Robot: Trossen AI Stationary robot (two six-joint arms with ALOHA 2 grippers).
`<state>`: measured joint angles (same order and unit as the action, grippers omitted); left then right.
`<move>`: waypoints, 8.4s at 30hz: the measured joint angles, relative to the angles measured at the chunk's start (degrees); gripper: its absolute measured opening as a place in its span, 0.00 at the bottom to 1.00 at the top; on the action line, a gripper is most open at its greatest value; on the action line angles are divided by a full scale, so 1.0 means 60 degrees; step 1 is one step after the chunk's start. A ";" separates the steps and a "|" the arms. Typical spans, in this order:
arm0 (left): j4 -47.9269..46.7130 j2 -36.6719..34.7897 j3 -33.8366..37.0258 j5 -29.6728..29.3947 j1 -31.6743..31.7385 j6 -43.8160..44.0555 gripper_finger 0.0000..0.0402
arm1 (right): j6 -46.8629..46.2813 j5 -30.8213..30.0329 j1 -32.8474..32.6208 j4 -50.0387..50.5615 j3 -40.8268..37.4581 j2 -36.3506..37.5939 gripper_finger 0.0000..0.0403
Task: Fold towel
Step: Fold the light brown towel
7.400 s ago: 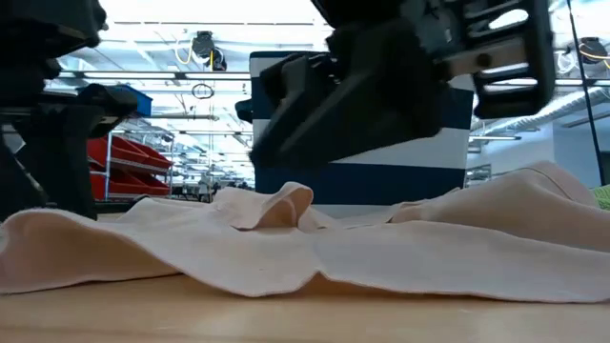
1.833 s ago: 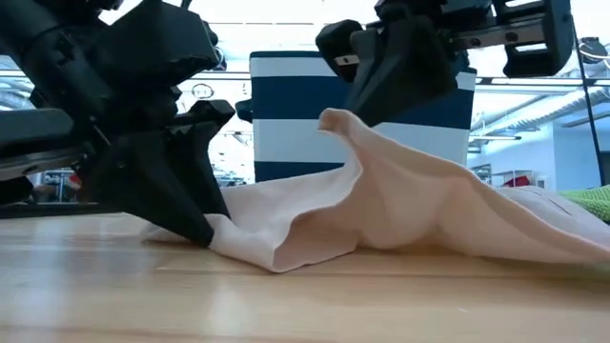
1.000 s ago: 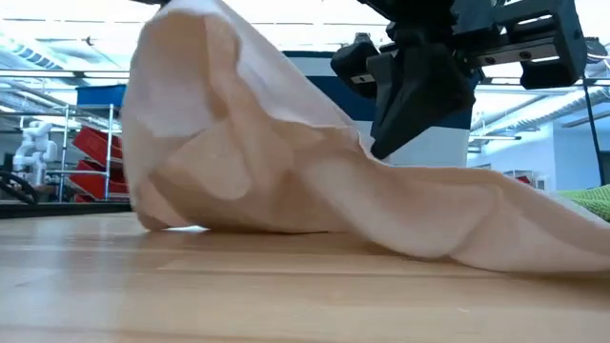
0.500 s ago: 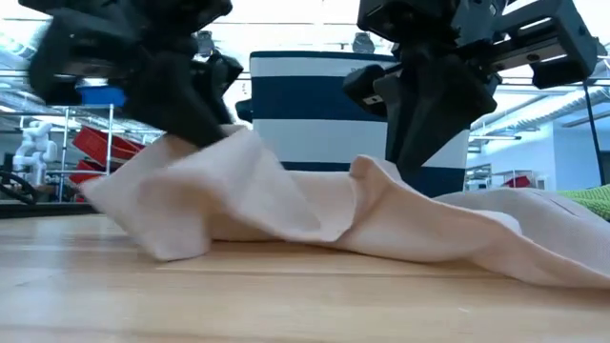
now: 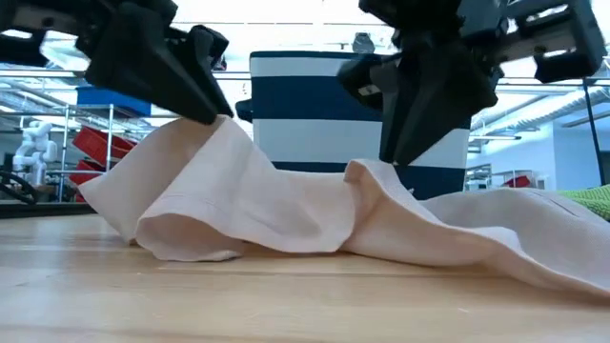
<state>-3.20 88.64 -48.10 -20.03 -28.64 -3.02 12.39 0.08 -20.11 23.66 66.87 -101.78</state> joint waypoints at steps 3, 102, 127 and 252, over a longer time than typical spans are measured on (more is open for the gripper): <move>-0.0181 -0.0071 0.0003 0.0004 -0.0209 0.0213 0.31 | 0.0207 0.0043 -0.0141 -0.0416 0.0000 -0.0002 0.12; -0.4806 0.1370 -0.3146 0.1272 -0.1885 0.4996 0.24 | -0.0512 0.0251 -0.0144 -0.1175 0.0000 -0.1067 0.24; -0.3039 0.3296 -0.2503 0.0323 -0.1910 0.6101 0.47 | -0.0708 0.0288 -0.0144 -0.0914 0.0000 -0.1075 0.24; -0.3304 0.2276 -0.2505 0.3753 -0.1283 0.4721 0.32 | -0.0797 0.2018 -0.0807 -0.1800 0.0011 -0.1880 0.24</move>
<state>-23.03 102.29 -63.13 2.49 -36.34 25.30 7.60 12.19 -24.95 12.86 66.94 -113.06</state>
